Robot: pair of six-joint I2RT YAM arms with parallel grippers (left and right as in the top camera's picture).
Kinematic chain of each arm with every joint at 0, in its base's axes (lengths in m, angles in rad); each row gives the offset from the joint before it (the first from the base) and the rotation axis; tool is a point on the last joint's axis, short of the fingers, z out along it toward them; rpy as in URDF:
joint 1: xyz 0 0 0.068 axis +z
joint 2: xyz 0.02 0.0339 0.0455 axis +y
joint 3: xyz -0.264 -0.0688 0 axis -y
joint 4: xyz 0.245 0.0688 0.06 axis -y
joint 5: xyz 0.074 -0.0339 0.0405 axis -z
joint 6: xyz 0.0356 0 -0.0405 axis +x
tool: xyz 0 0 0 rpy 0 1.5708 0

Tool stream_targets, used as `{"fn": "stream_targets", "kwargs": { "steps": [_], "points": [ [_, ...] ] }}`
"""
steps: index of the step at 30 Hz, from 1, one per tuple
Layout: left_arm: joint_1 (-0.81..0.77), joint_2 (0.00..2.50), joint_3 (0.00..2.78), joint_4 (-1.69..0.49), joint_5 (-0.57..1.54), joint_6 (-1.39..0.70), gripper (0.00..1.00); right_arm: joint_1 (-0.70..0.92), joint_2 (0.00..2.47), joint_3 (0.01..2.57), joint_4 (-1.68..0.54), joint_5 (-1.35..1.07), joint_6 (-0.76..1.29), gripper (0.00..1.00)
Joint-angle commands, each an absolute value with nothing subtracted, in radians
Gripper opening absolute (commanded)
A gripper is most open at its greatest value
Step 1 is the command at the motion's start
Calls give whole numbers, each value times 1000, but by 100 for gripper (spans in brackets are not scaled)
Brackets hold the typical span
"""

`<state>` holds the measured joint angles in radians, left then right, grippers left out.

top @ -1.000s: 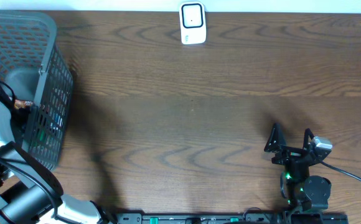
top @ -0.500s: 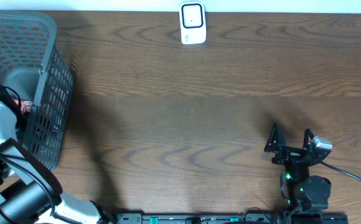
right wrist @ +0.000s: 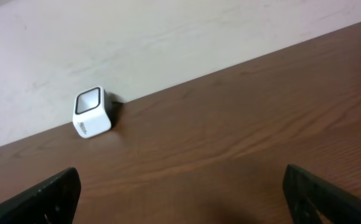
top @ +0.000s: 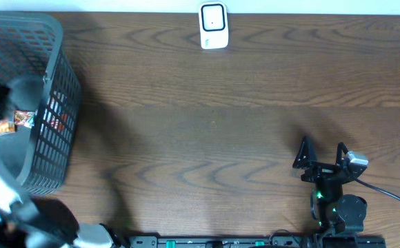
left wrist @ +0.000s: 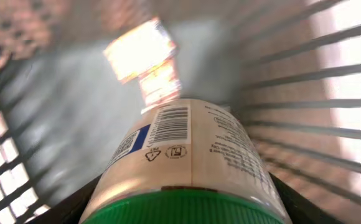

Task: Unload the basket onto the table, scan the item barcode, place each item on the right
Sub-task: 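Carry the jar with the left gripper and set it on the table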

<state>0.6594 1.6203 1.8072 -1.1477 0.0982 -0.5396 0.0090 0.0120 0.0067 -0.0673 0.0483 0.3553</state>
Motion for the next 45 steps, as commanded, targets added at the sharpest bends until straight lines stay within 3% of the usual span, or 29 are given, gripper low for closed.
{"fn": "stream_targets", "kwargs": {
  "steps": [1,5,11,17,18,20,33,45],
  "points": [
    [657,1466,1900,-1154,260,-564,59,-2,7,6,-70,51,344,99],
    [602,1387,1900,-1167,392,-582,59,-2,7,6,-70,51,344,99],
    [306,1381,1887,-1190,442,-581,59,-2,7,6,-70,51,344,99],
    [-86,1494,1845,-1192,224,-558,59,-2,7,6,-70,51,344,99],
    [-215,1584,1841,-1206,127,-544,59,-2,7,6,-70,51,344,99],
    [-278,1655,1841,-1219,84,-544,59,-2,7,6,-70,51,344,99],
    [-413,2070,1841,-1196,78,-544,59,-2,7,6,-70,51,344,99],
    [-541,2141,1756,-945,-51,-572,59,-2,7,6,-70,51,344,99]
  ]
}}
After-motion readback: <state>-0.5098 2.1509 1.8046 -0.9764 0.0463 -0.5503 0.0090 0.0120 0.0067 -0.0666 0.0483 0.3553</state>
